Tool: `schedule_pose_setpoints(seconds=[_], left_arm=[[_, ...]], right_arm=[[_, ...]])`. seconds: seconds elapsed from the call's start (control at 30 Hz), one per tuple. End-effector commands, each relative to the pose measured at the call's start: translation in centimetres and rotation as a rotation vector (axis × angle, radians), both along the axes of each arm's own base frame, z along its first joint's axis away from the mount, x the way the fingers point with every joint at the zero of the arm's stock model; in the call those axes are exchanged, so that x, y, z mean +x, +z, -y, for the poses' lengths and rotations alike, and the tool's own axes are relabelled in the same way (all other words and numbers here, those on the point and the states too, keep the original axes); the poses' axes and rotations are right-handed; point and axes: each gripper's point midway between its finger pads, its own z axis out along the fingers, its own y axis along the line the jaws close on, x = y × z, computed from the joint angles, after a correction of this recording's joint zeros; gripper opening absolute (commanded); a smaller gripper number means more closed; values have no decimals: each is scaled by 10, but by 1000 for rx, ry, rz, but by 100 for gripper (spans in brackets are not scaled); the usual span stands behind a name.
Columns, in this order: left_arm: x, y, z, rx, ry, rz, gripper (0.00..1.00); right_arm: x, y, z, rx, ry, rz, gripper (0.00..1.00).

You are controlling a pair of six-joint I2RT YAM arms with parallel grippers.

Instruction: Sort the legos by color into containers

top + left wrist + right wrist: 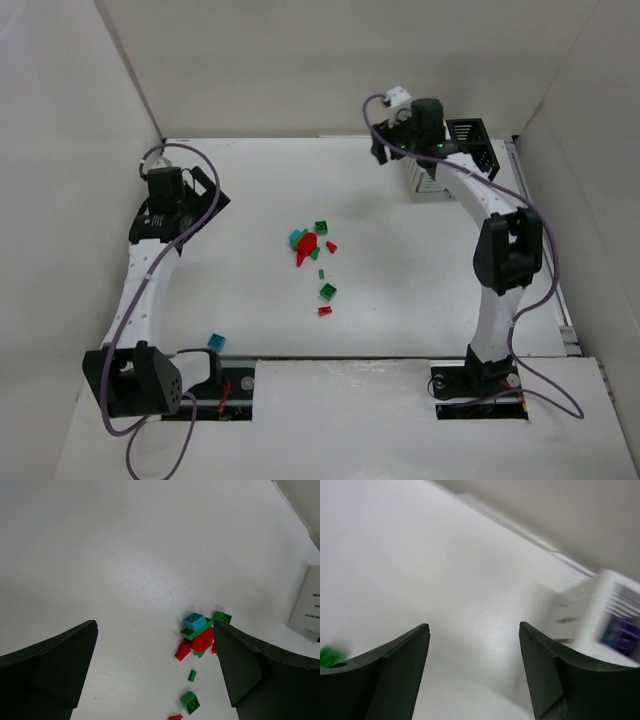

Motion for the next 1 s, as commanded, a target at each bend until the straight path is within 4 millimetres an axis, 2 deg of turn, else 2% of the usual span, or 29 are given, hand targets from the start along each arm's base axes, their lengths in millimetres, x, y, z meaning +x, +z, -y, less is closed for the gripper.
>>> schedule_pose_setpoints(seconds=[0.0,0.07,0.1,0.17,0.2,0.23,0.27,0.3,0.37,0.4,0.43,0.5,0.53,0.6,0.63,0.67,0.7,0.77,0.83,0.87,0.9,0.97], left_arm=[[-27,22,-12,-21,100,8,100],[-38,19,-26,-29,174,-13,100],[-42,20,-30,-30,188,-14,100],[-51,25,-43,-31,245,-8,100],[-53,28,-46,-31,256,3,100],[-55,32,-49,-30,265,21,100],[-56,32,-49,-17,255,20,100],[-57,34,-49,-10,249,28,100],[-60,34,-51,6,247,16,100],[-60,34,-51,6,248,16,100],[-61,34,-51,14,242,15,100],[-63,33,-49,15,224,16,100],[-64,31,-47,9,216,21,100],[-68,28,-46,16,210,11,100],[-68,28,-46,16,210,11,100],[-69,30,-48,22,218,20,100],[-69,30,-48,32,210,19,100],[-71,33,-50,48,210,30,100],[-74,31,-52,60,212,28,100],[-74,31,-52,61,212,28,100],[-75,26,-51,60,211,16,100],[-77,22,-51,60,211,11,100]], right_arm=[[-85,46,-110,9,385,132,77],[-121,38,-146,29,492,134,77],[-158,17,-181,28,589,90,77],[-196,9,-214,17,691,97,77],[-234,-2,-241,16,777,80,77],[-248,-9,-252,10,802,81,78],[-260,-3,-265,34,831,113,78],[-286,-13,-282,34,874,99,78],[-310,-16,-299,66,907,104,78],[-317,-9,-310,87,917,157,78],[-341,-23,-325,85,951,147,78],[-355,-31,-345,99,965,171,80],[-370,-34,-358,93,979,178,80],[-388,-50,-378,73,1004,183,80],[-385,-55,-380,68,992,186,80],[-395,-55,-389,64,1008,206,80],[-398,-69,-393,50,1007,195,81],[-401,-74,-399,59,1016,205,83],[-419,-86,-406,70,1044,200,83],[-422,-80,-410,85,1036,226,84],[-436,-89,-414,76,1061,213,84],[-445,-101,-420,66,1075,219,88]])
